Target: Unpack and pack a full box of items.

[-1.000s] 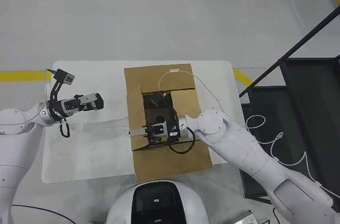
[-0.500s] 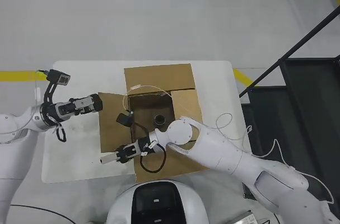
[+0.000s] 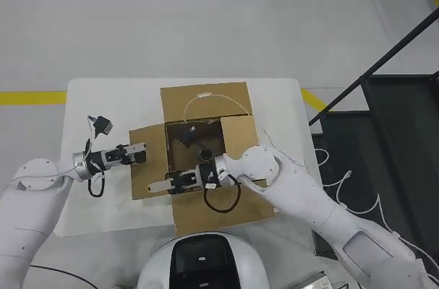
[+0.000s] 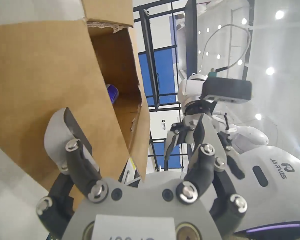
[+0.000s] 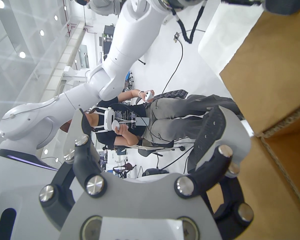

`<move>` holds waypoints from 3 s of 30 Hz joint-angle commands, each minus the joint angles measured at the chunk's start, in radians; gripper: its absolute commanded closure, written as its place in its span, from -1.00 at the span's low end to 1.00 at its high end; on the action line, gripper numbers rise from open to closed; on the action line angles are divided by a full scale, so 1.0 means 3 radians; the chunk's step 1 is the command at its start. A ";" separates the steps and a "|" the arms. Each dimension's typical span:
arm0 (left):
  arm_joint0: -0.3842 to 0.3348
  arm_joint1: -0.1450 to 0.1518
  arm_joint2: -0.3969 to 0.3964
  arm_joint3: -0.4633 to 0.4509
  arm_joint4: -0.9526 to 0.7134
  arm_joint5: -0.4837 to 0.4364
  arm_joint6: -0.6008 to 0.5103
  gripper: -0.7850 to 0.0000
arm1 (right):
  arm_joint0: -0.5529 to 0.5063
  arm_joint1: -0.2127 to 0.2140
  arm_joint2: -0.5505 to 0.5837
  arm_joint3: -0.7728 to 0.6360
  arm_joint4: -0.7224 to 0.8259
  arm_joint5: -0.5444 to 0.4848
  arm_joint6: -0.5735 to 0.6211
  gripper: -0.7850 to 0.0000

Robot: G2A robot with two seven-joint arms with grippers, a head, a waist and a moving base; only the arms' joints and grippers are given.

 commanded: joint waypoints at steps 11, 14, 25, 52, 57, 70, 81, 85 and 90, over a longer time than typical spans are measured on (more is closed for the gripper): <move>-0.0045 -0.0173 0.0372 0.0057 -0.0112 0.0036 0.0397 -1.00 | -0.0960 0.0330 0.1205 -0.0390 0.0004 0.0030 0.0076 -1.00; -0.0078 -0.0204 0.0396 0.0069 -0.0194 0.0020 0.0439 -1.00 | -0.1105 0.0364 0.1362 -0.0437 0.0016 0.0035 0.0071 -1.00; -0.0088 -0.0095 -0.0079 -0.0525 -0.0074 0.0083 0.0261 -1.00 | -0.1322 0.0423 0.1662 -0.0438 0.0090 0.0006 0.0123 -1.00; -0.1300 -0.0808 0.1580 -0.0240 0.0391 0.0808 0.1037 -1.00 | -0.1822 0.0521 0.2306 -0.0248 0.0268 -0.0046 0.0012 -1.00; -0.1297 -0.0907 0.1712 -0.0109 0.0537 0.0905 0.1272 -1.00 | -0.1788 0.0516 0.2247 -0.0216 0.0265 -0.0041 0.0036 -1.00; -0.1294 -0.0935 0.1747 -0.0068 0.0581 0.0932 0.1288 -1.00 | -0.1777 0.0514 0.2233 -0.0209 0.0270 -0.0040 0.0039 -1.00; -0.1345 -0.1073 0.1843 0.0087 0.0718 0.1121 0.1513 -1.00 | -0.1832 0.0529 0.2181 -0.0365 0.0351 0.0125 0.0327 -1.00; -0.1404 -0.1236 0.1985 0.0409 0.0629 0.1014 0.1638 -1.00 | -0.1893 0.0542 0.2195 -0.0459 0.0319 0.0177 0.0402 -1.00; -0.1435 -0.1418 0.2091 0.0751 0.0568 0.0703 0.1819 -1.00 | -0.1931 0.0552 0.2190 -0.0526 0.0294 0.0211 0.0443 -1.00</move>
